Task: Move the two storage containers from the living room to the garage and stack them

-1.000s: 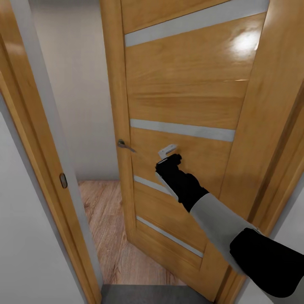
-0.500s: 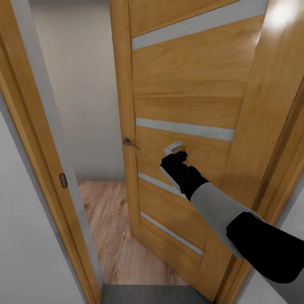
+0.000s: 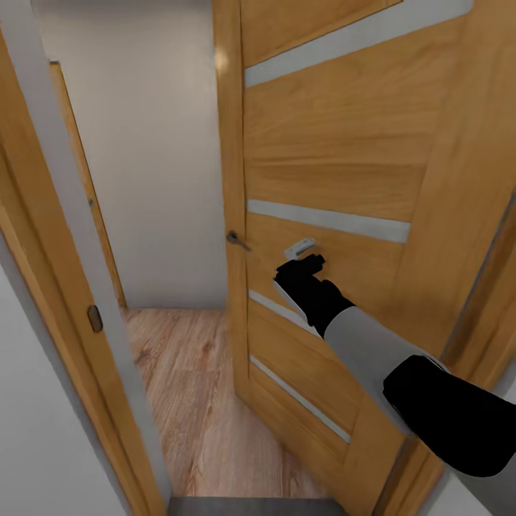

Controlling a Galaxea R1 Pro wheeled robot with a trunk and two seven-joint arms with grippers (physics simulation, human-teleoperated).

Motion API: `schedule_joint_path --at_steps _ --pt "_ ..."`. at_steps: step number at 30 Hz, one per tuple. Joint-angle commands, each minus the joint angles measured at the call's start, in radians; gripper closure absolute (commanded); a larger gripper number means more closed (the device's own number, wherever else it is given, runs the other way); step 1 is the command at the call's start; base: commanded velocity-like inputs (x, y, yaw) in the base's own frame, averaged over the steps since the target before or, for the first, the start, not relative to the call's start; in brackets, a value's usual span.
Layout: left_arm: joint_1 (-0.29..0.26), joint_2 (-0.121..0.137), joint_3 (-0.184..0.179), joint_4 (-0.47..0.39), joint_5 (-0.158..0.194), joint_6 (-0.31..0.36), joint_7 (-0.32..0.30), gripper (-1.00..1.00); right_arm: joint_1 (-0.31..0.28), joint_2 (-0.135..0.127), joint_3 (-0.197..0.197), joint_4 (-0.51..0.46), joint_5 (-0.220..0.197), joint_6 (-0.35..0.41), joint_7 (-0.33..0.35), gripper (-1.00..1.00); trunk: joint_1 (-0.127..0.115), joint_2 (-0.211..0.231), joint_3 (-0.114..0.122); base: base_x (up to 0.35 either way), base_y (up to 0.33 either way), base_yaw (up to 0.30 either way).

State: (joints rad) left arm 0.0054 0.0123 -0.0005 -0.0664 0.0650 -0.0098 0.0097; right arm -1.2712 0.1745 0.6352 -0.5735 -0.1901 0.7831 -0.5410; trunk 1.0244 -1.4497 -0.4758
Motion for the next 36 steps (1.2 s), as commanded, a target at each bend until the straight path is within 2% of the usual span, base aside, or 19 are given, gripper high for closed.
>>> schedule_joint_path --at_steps 1,11,19,22,26,36 --pt "0.001 0.0 -0.001 -0.002 0.006 -0.001 0.001 -1.0 -0.002 0.0 0.007 0.0 0.009 0.007 -0.016 -1.0 0.001 0.0 -0.001 0.316 0.0 0.0" --pt "0.001 0.0 -0.004 -0.002 0.006 -0.001 0.001 -1.0 -0.002 0.0 0.008 0.0 0.009 0.013 -0.06 -1.0 0.001 0.0 -0.001 0.306 0.0 0.0" --pt "0.001 0.0 -0.004 -0.002 0.006 -0.001 0.001 -1.0 -0.002 0.0 0.008 0.007 0.011 0.018 -0.089 -1.0 0.001 0.0 -0.001 0.035 0.0 0.0" --pt "0.001 0.0 -0.004 -0.003 0.006 -0.001 0.001 -1.0 -0.011 0.0 0.007 0.043 0.012 0.013 -0.089 -1.0 0.001 0.0 -0.001 0.001 0.0 0.0" --pt "0.001 0.0 -0.004 -0.003 0.006 -0.001 0.001 -1.0 -0.057 0.0 0.002 0.184 0.012 -0.046 -0.089 -1.0 0.001 0.0 -0.001 0.0 0.0 0.0" --pt "0.001 0.0 -0.003 -0.003 0.006 -0.001 0.001 -1.0 -0.062 0.0 -0.005 0.214 0.011 -0.063 -0.089 -1.0 0.001 0.0 -0.001 0.0 0.0 0.0"
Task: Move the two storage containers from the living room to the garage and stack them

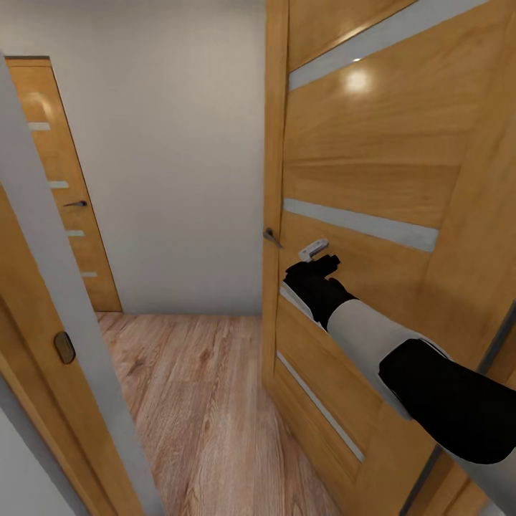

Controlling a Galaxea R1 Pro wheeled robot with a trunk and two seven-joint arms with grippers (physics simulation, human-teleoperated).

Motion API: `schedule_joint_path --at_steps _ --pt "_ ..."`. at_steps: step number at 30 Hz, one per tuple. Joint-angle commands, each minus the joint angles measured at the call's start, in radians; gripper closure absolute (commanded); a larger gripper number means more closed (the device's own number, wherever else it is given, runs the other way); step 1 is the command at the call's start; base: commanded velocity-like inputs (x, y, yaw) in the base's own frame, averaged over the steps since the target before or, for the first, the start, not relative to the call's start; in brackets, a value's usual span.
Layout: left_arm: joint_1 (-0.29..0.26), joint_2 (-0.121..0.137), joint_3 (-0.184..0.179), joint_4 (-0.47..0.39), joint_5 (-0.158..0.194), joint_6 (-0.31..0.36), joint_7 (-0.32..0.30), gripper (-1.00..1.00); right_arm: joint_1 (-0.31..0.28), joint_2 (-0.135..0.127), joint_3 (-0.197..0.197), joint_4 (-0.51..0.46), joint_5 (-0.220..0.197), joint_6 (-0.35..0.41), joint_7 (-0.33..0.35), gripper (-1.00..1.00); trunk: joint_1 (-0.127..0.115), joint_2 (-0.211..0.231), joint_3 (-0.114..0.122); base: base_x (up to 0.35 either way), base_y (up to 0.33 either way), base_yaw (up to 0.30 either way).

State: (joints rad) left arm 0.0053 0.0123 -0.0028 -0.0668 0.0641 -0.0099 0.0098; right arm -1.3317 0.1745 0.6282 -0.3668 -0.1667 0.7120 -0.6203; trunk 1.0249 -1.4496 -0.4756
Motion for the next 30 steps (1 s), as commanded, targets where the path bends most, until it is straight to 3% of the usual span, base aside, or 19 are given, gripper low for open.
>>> schedule_joint_path --at_steps 1,8,12,18,30 --pt "0.001 0.0 -0.001 -0.002 0.007 -0.001 0.001 -1.0 -0.002 0.0 0.002 0.007 -0.013 0.008 -0.009 -1.0 0.0 0.0 -0.001 0.0 0.0 0.0" --pt "0.001 0.0 0.0 -0.002 0.008 -0.001 0.001 -1.0 -0.02 0.0 0.0 0.012 -0.015 0.006 -0.009 -1.0 0.0 0.0 -0.001 0.0 0.0 0.0" --pt "0.001 -0.001 0.0 -0.002 0.008 -0.001 0.001 -1.0 -0.028 -0.02 -0.001 0.027 -0.018 -0.003 -0.009 -1.0 0.0 0.0 -0.001 0.0 0.0 0.0" --pt "0.001 0.0 0.0 -0.002 0.008 -0.001 0.001 -1.0 -0.029 0.0 -0.001 0.021 -0.018 -0.018 -0.009 -1.0 0.0 0.0 -0.001 0.0 0.0 0.0" --pt "0.001 -0.001 0.002 -0.004 0.013 -0.002 0.001 -1.0 -0.029 0.0 -0.006 -0.036 -0.036 -0.012 0.004 -1.0 0.0 0.0 -0.001 0.0 0.0 0.0"
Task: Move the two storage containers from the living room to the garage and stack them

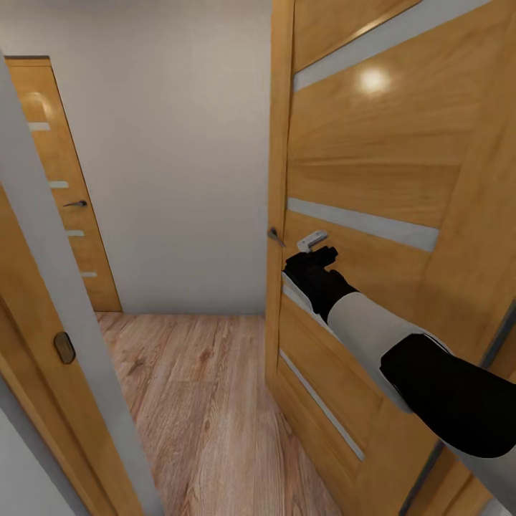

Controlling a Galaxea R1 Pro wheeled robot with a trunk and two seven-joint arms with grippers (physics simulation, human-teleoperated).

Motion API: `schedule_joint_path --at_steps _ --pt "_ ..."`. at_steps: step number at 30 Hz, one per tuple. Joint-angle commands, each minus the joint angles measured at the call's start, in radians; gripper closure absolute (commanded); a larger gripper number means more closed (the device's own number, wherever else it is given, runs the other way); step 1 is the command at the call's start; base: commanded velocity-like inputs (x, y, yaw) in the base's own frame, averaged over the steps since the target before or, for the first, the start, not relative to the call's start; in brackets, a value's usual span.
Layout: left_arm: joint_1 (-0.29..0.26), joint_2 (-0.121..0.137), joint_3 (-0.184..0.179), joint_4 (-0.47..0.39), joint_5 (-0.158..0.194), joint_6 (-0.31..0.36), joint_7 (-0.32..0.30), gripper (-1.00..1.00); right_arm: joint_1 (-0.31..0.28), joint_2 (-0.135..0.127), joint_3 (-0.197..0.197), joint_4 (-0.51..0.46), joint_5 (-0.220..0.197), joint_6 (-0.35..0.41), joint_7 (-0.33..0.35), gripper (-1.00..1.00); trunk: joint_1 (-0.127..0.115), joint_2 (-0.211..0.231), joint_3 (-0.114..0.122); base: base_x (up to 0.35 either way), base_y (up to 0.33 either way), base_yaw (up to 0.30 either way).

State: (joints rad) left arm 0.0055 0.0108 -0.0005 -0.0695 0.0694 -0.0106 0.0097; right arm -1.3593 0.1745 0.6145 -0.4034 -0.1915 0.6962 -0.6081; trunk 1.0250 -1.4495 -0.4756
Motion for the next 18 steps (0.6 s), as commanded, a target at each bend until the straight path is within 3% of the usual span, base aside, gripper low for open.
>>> schedule_joint_path --at_steps 1,6,18 --pt "0.001 0.0 -0.001 -0.002 0.007 -0.001 0.001 -1.0 -0.001 0.0 0.007 -0.006 -0.024 0.005 -0.007 -1.0 0.0 0.0 -0.001 0.0 0.0 0.0" --pt "0.001 0.0 -0.001 -0.003 0.007 -0.002 0.001 -1.0 -0.001 0.0 0.005 -0.017 -0.085 0.008 -0.006 -1.0 0.0 0.0 -0.001 0.0 0.0 0.0" --pt "0.001 0.0 -0.001 -0.004 0.007 -0.002 0.001 -1.0 -0.001 0.0 0.004 -0.017 -0.088 0.008 -0.004 -1.0 0.0 0.0 -0.001 0.0 0.0 0.0"
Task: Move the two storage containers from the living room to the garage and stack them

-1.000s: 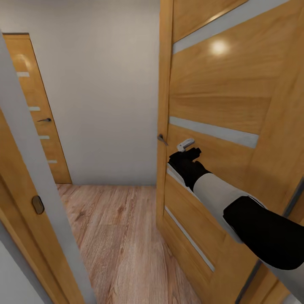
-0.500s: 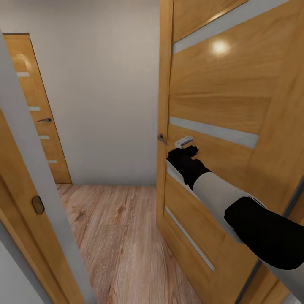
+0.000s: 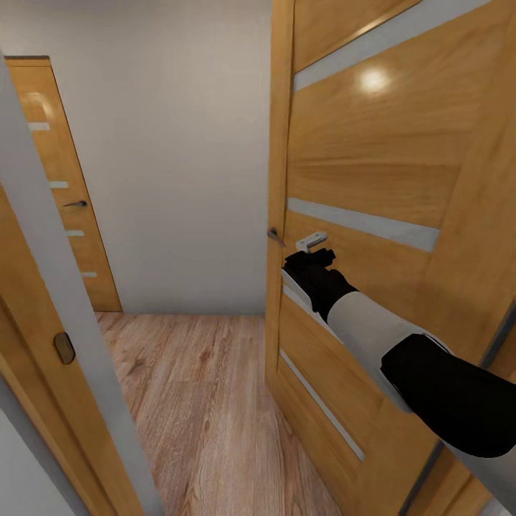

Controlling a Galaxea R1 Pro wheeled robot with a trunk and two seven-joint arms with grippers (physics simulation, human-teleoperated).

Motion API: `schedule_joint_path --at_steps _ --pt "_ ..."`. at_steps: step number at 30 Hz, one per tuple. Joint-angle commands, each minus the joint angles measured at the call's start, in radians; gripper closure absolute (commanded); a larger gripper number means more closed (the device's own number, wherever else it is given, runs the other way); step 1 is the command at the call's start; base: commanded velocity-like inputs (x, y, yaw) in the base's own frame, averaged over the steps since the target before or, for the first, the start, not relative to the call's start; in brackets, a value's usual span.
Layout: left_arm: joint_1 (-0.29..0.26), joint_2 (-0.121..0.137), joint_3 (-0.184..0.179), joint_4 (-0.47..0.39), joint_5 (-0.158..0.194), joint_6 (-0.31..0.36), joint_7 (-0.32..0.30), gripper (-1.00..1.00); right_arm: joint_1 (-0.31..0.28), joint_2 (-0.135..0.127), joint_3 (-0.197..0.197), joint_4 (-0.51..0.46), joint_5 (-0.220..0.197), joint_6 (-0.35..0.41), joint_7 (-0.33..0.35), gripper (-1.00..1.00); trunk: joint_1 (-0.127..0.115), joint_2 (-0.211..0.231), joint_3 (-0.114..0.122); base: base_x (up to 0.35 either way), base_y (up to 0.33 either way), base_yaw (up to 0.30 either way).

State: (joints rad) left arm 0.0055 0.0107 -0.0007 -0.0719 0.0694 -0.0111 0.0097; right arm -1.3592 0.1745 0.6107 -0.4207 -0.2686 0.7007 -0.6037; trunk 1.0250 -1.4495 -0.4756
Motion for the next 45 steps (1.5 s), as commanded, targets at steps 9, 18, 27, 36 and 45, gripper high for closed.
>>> schedule_joint_path --at_steps 9,18,27,36,45 --pt "0.001 0.0 -0.001 -0.002 0.007 -0.001 0.001 -1.0 -0.001 0.0 0.007 0.0 -0.011 -0.003 0.006 -1.0 0.0 -0.001 -0.001 0.0 0.0 0.0" --pt "0.001 0.0 -0.002 -0.002 0.003 0.0 0.0 -1.0 0.003 0.0 0.013 0.0 0.002 -0.01 0.0 -1.0 0.0 -0.001 -0.001 0.159 0.0 0.0" --pt "0.001 0.0 -0.002 -0.002 0.003 -0.001 -0.001 -1.0 0.003 0.0 0.021 0.0 0.031 -0.009 -0.006 -1.0 0.0 -0.001 -0.001 0.245 0.0 0.0" --pt "0.001 0.0 -0.002 -0.003 0.003 -0.001 -0.001 -1.0 0.003 0.0 0.023 0.018 0.066 -0.009 -0.023 -1.0 0.0 -0.001 -0.001 0.018 0.0 0.0" --pt "0.001 0.0 -0.002 -0.003 0.002 -0.001 -0.001 -1.0 0.002 0.0 0.015 0.144 0.064 -0.047 -0.034 -1.0 0.0 -0.001 -0.001 0.0 0.0 0.0"
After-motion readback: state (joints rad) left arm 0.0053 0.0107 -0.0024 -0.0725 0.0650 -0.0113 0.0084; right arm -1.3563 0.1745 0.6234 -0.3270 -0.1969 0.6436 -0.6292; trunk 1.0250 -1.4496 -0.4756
